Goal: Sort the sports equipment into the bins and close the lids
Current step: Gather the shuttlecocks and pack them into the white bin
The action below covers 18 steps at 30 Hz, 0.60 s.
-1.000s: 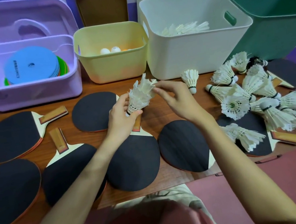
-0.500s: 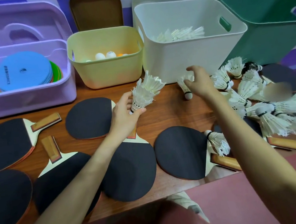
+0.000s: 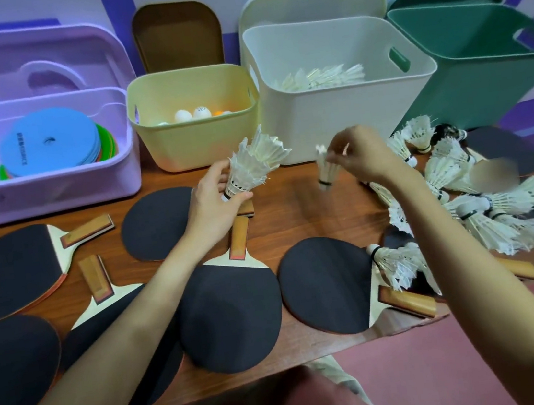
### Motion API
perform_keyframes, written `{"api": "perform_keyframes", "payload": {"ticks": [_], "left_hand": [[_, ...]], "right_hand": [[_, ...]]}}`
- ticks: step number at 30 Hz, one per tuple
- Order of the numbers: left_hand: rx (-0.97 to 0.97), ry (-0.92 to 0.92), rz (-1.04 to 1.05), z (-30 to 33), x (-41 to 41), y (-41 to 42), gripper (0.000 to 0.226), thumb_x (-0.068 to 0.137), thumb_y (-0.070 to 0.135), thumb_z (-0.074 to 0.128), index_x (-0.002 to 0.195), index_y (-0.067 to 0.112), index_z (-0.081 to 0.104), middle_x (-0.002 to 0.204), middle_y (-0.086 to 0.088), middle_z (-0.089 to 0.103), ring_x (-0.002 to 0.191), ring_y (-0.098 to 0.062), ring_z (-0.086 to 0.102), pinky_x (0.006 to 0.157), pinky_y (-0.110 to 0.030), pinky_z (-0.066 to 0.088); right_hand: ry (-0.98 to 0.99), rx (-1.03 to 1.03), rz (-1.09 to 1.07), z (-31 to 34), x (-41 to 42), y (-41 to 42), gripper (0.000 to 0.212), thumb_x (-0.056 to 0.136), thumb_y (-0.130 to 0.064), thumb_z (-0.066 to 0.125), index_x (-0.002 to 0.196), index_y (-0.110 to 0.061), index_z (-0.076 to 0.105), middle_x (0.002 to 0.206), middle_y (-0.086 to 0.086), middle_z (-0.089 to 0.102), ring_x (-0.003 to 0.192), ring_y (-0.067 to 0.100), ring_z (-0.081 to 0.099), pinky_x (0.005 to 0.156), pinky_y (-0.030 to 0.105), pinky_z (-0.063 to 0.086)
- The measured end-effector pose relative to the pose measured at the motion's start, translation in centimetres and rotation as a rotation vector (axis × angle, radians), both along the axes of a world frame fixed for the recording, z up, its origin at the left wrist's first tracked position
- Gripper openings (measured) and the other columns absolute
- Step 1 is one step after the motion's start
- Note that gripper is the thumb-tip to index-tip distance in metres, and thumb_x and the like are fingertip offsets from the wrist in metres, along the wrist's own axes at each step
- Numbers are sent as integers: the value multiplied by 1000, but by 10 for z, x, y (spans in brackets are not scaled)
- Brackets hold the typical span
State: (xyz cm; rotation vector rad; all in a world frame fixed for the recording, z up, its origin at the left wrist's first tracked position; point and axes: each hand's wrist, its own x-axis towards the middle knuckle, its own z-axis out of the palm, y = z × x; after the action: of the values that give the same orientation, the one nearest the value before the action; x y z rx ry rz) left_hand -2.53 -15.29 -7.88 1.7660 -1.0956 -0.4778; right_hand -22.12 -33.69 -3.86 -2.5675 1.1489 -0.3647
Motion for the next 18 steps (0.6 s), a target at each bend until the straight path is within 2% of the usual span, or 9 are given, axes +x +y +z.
{"api": "perform_keyframes", "payload": {"ticks": [3, 5, 8, 11, 15, 18], "left_hand": [[-8, -71, -30, 14, 4, -8, 55, 76, 9, 77, 126, 15, 55, 107, 8, 62, 106, -13, 59, 97, -36, 48], [-12, -96, -55, 23, 6, -16, 55, 77, 9, 76, 128, 12, 54, 109, 6, 61, 108, -14, 57, 98, -32, 46], [-18, -126, -89, 33, 5, -26, 57, 79, 10, 75, 130, 13, 52, 116, 2, 61, 110, -14, 55, 97, -30, 44], [-31, -143, -137, 47, 3, -41, 57, 78, 10, 76, 130, 15, 53, 111, 8, 60, 106, -10, 55, 97, -28, 44], [-65, -191, -160, 78, 10, -75, 56, 72, 10, 78, 124, 15, 57, 111, -2, 66, 101, -16, 62, 94, -37, 49], [-63, -294, -157, 107, 16, -105, 58, 72, 14, 78, 125, 14, 55, 111, -6, 66, 101, -21, 61, 92, -39, 49]], "right_hand": [[-498, -140, -46, 32, -5, 14, 11, 91, -14, 58, 92, -4, 63, 82, 2, 60, 69, 17, 55, 63, 25, 41], [-654, -167, -33, 49, -8, 19, 11, 92, -16, 56, 92, -6, 62, 82, 0, 58, 67, 16, 55, 61, 23, 43], [-636, -132, 56, 60, -5, 22, 10, 92, -17, 57, 90, -9, 63, 80, -1, 58, 67, 18, 57, 62, 23, 44], [-593, -94, 127, 62, 0, 19, 8, 91, -14, 59, 90, -7, 63, 75, -3, 57, 64, 16, 56, 61, 18, 42], [-712, -69, 98, 76, 10, -1, 5, 91, -10, 58, 88, -10, 62, 67, -16, 55, 54, 3, 54, 57, 15, 41], [-784, -60, 40, 90, 18, -27, 5, 90, -8, 58, 88, -11, 61, 67, -12, 55, 51, 1, 54, 53, 10, 39]]}}
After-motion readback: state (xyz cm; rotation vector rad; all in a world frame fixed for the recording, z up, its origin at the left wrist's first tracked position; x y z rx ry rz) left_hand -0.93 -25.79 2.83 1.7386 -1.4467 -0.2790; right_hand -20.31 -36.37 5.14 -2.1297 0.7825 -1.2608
